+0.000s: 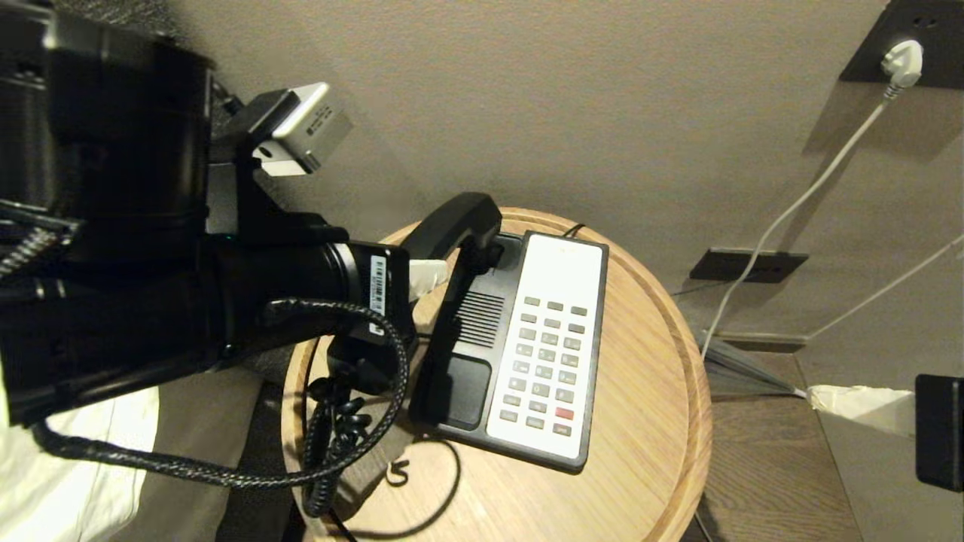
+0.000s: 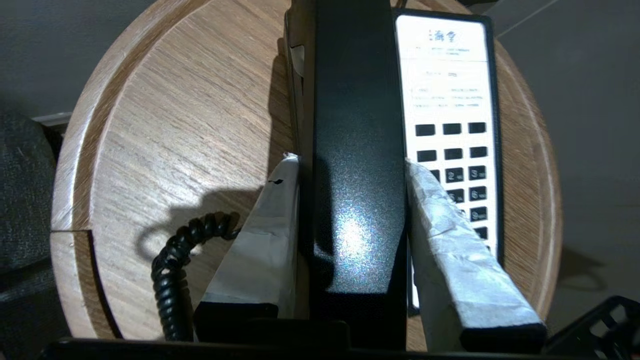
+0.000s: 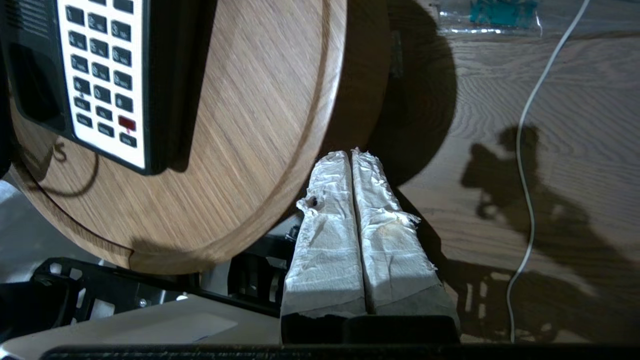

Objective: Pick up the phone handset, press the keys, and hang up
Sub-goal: Put the handset back

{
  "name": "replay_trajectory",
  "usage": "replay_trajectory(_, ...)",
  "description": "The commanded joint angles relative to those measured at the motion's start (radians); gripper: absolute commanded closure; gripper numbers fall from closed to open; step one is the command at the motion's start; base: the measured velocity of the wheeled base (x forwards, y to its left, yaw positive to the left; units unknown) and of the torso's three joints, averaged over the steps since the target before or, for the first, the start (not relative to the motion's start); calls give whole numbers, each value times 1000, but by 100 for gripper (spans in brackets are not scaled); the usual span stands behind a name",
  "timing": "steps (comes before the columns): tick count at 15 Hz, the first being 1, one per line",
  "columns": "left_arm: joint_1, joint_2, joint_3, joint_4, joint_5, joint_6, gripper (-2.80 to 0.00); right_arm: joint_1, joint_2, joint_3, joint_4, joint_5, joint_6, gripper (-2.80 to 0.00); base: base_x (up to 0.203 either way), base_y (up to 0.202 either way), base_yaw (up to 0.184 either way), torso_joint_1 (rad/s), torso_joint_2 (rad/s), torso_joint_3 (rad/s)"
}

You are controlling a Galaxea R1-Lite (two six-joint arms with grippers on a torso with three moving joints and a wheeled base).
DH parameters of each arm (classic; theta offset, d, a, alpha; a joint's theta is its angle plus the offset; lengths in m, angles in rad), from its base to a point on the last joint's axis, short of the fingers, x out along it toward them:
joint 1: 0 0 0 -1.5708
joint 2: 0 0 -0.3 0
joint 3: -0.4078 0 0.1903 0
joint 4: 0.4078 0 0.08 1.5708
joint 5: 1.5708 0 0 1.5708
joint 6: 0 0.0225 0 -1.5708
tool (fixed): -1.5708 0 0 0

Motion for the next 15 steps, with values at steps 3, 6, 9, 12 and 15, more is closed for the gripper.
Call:
replay_trajectory(3,-2,74,-57,0,14,-1,0,0,-30,42,1,-2,3,0,0,0,0,0,0,0)
replay_trajectory(6,-11,104,-94,12,28,-1,0,0,-28,43,1,0,3,0,0,0,0,0,0,0)
replay_trajectory(9,-13,110,-89,32,39,-1,0,0,-28,51,1,1,3,0,0,0,0,0,0,0)
replay_trajectory(12,-13,110,-89,62,64,-6,0,0,-30,63,1,1,3,0,0,0,0,0,0,0)
replay_trajectory(15,-13,112,-93,67,75,-10,0,0,-28,66,0,1,3,0,0,0,0,0,0,0)
